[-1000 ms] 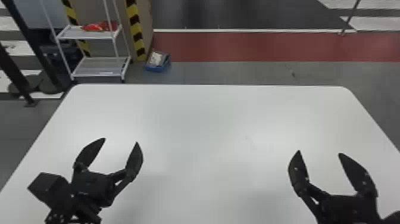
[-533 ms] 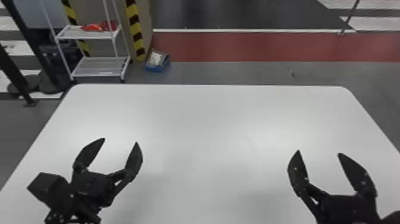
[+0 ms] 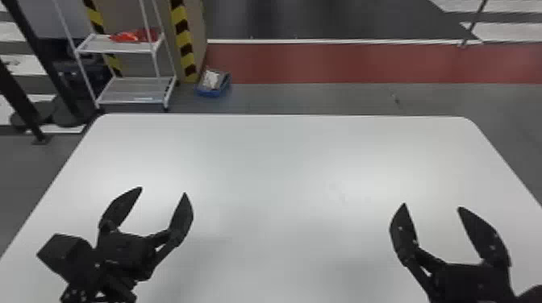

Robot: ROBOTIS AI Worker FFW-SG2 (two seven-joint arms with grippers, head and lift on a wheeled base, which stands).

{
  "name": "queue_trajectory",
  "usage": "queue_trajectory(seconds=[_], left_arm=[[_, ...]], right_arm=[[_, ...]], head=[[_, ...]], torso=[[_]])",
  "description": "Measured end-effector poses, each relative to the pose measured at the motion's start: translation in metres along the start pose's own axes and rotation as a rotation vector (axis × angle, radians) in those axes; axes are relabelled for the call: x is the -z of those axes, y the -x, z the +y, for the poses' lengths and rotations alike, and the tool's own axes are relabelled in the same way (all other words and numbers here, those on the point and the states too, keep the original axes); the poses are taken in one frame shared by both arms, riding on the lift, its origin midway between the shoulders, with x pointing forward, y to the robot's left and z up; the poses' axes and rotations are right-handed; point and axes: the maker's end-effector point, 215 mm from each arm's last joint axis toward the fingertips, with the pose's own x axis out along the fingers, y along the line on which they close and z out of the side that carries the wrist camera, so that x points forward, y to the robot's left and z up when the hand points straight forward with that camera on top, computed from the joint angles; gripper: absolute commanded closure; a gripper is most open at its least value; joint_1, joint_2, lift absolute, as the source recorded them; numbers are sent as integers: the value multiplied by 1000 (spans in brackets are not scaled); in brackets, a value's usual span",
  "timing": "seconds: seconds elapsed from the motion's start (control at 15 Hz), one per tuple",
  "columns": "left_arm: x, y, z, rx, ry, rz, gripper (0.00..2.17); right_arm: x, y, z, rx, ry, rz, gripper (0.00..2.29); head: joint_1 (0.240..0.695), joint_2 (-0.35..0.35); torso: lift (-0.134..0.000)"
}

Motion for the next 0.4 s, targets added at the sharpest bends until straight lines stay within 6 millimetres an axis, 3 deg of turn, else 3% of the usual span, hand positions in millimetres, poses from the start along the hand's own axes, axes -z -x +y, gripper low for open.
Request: queue_trajectory(seconds=[0.4], left_arm=[[-2, 2, 0, 2, -4, -3, 83]], right_arm=[[-2, -2, 1, -3, 0, -1, 76]], head=[[695, 8]], torso=[[-123]])
